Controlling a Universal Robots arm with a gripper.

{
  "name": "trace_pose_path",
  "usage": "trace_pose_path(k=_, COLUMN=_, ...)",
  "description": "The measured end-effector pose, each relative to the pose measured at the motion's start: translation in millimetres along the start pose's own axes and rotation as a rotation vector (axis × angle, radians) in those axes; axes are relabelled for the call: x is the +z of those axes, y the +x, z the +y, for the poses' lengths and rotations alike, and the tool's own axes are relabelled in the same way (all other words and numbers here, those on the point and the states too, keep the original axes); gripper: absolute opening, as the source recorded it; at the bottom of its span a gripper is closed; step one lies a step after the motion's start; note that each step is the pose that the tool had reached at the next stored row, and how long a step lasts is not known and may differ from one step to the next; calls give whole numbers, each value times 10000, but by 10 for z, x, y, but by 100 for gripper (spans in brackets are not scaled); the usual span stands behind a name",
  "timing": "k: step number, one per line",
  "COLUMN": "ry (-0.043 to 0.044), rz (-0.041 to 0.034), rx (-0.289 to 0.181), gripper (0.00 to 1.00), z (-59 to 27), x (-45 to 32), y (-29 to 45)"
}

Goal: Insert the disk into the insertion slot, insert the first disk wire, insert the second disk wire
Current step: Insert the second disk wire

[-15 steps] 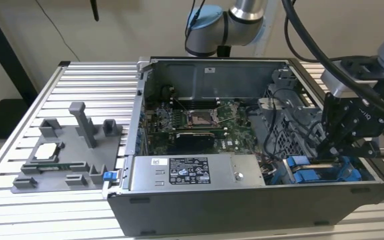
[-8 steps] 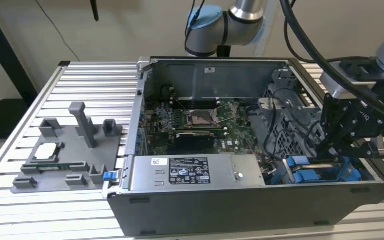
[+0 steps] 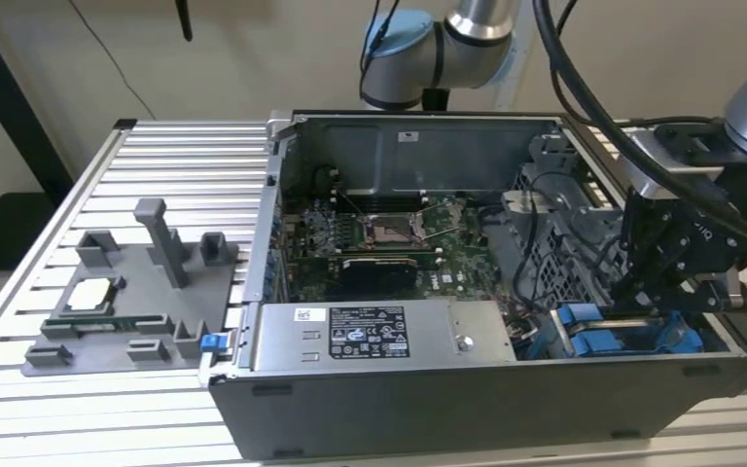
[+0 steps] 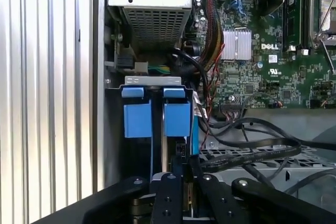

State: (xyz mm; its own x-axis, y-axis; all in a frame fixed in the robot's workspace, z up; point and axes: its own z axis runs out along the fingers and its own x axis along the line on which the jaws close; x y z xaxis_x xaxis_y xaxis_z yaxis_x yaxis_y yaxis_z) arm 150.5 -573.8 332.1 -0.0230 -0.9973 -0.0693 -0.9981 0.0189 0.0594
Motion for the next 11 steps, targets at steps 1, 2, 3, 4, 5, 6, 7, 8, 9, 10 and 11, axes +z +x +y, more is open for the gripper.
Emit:
trace_pose_path(k=1, ry=0, rz=-5, rx=-1, gripper=100, z=0, x=0, y=0)
trace_pose_path(k=2, ry=-1, rz=-11, rx=-1, gripper=100, z=0, x=-4, y=0)
trace_pose_path(k=3, ry=-3, rz=-22, rx=-1, gripper=100, z=1, x=-19, y=-1)
trace_pose_path(k=4, ry=-4, rz=-33, rx=-2, gripper=100, z=2, x=-44, y=-2)
trace_pose_path(k=5, ry=-4, rz=-23, rx=-2, gripper=100, z=6, x=-100, y=-6)
trace_pose_path(k=6, ry=-4, rz=-23, rx=-2, gripper=100, z=12, x=-193, y=-13)
trace_pose_path(k=7, ry=-4, rz=-22, rx=-2, gripper=100, z=15, x=-238, y=-16)
trace_pose_path(k=8, ry=-4, rz=-19, rx=-1, gripper=100, z=17, x=-285, y=-19)
trace_pose_path(k=9, ry=-4, rz=-23, rx=-1, gripper=100, z=20, x=-329, y=-22)
trace_pose_path(k=10, ry=-4, rz=-21, rx=-1, gripper=100, z=23, x=-375, y=-25)
trace_pose_path(k=11, ry=-4, rz=-21, rx=-1, gripper=100, z=26, x=-422, y=-29)
